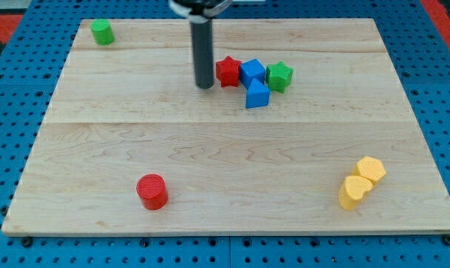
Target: Slide the red star to the top center of the board
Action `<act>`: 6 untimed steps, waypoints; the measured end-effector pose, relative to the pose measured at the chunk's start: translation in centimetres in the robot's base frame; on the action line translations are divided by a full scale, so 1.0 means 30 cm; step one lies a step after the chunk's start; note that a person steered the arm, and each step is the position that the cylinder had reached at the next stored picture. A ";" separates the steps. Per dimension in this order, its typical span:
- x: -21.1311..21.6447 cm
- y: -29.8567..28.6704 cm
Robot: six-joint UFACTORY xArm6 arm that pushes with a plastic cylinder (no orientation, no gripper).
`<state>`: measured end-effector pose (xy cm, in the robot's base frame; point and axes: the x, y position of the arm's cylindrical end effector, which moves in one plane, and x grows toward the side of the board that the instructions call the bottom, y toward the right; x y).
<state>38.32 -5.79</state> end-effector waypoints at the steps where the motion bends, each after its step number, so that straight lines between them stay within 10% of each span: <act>1: -0.008 0.143; 6: -0.279 0.000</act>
